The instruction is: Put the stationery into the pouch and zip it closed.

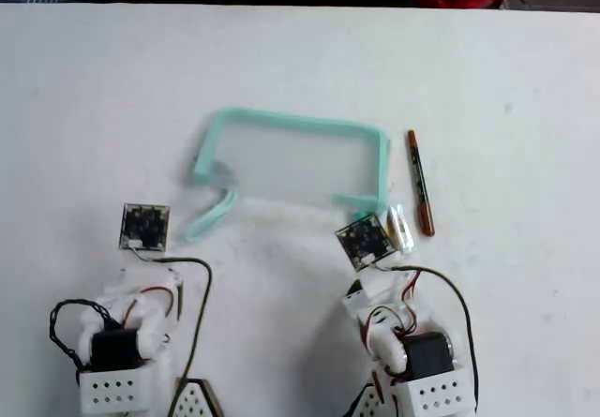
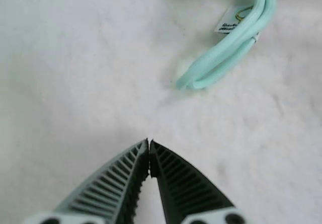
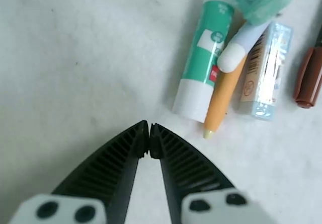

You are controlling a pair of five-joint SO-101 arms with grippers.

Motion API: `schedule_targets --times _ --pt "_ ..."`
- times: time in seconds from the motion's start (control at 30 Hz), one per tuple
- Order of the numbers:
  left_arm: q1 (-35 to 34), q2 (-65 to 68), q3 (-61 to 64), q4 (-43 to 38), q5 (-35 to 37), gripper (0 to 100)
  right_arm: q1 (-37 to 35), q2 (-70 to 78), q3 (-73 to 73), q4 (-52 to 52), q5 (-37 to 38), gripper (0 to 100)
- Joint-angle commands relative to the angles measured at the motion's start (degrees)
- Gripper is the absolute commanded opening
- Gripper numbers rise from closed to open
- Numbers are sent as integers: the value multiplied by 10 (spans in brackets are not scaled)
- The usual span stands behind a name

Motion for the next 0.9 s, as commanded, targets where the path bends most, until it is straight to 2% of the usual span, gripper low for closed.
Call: schedule_targets --times 0.0,0.23,0.43,0.67,0.87 --pt "2 -3 -2 -4 -8 24 -3 -5 4 3 -4 21" --pt "7 -3 -11 -10 -9 27 1 -5 4 3 -5 20" --pt "7 -3 -84 -11 -10 27 0 -5 4 3 -1 23" --pt "9 -4 -114 -198 -10 28 -2 -5 4 1 -1 24" --pt "65 -4 -99 -228 -10 42 1 -6 4 0 -1 20"
